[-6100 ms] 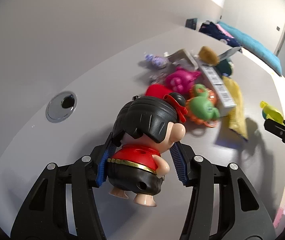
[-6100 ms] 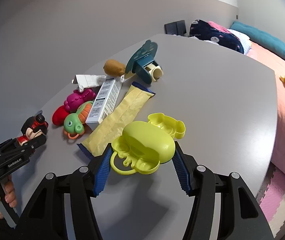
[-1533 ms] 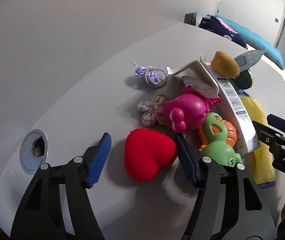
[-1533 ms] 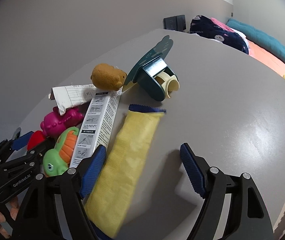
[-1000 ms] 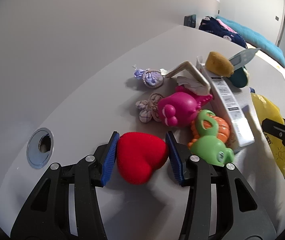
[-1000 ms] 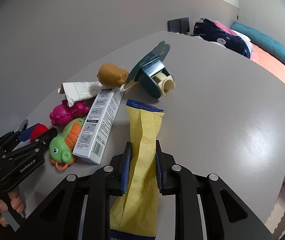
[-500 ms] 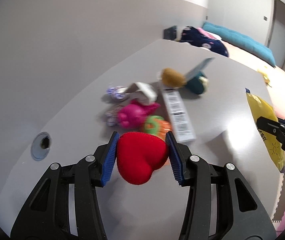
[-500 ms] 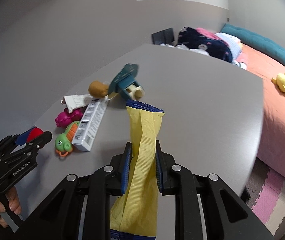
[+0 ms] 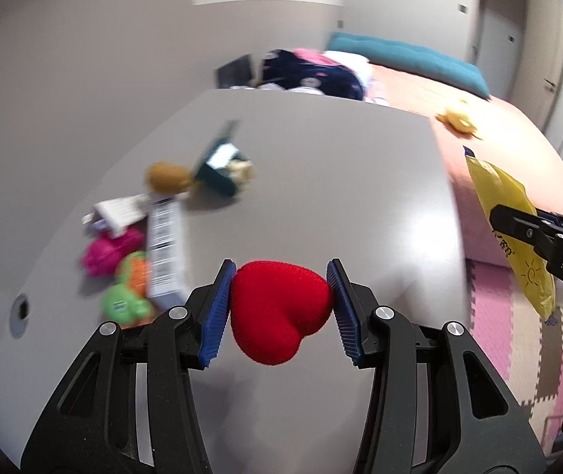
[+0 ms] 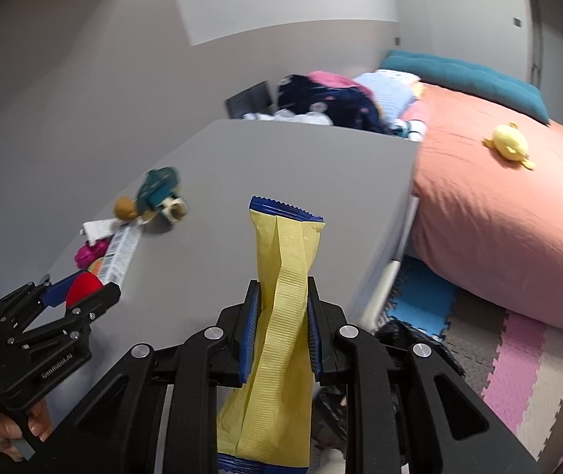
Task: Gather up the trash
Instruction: 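Carry the heart and wrapper to the bin and release both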
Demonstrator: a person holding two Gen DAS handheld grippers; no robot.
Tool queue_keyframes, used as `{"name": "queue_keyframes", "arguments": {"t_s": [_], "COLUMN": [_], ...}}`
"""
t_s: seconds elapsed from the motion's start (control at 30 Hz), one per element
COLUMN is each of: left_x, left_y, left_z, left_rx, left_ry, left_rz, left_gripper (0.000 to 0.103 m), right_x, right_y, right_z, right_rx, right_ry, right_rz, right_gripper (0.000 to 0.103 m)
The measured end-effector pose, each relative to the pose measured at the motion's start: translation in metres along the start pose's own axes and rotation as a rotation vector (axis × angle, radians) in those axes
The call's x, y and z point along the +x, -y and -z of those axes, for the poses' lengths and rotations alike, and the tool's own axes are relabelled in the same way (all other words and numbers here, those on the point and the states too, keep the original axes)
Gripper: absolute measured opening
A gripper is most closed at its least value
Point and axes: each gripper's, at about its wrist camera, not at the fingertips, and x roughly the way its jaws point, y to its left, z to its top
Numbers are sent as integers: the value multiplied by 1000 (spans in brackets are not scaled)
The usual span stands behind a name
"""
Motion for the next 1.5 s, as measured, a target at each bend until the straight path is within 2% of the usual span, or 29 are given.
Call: {"name": "queue_keyframes", "arguments": {"t_s": [0.27, 0.5, 0.77, 0.9, 0.93, 0.97, 1.0, 1.03, 1.2, 1.5], "left_x": [14, 20, 33, 47, 51, 58, 61, 62, 60, 57], "left_y": [76, 131, 197, 218, 222, 226, 229, 229, 225, 205], "left_z": [-18, -21, -14, -6, -4, -3, -4, -4, -6, -9], "left_rx": [106, 196, 323, 365, 372, 381, 383, 382, 383, 333], "left_ry": [-10, -27, -61, -101, -115, -138, -148, -133, -112, -108], "left_rz": [95, 155, 231, 250, 253, 251, 236, 211, 186, 193], "left_gripper": [47, 47, 47, 47, 49, 69, 86, 97, 97, 97], "right_x": [-23, -38, -45, -37, -31, -26, -24, -23, -26, -22], "right_y": [68, 123, 180, 201, 205, 211, 215, 219, 238, 237], "right_z": [7, 16, 30, 35, 35, 35, 34, 34, 32, 31], "right_rx": [85, 164, 254, 281, 278, 281, 289, 297, 331, 328], "right_ry": [19, 34, 28, 1, -21, -36, -35, -24, -2, -9], "right_rz": [83, 153, 222, 250, 264, 294, 314, 339, 399, 385], "right_gripper": [23, 23, 23, 23, 29, 54, 70, 88, 92, 93]}}
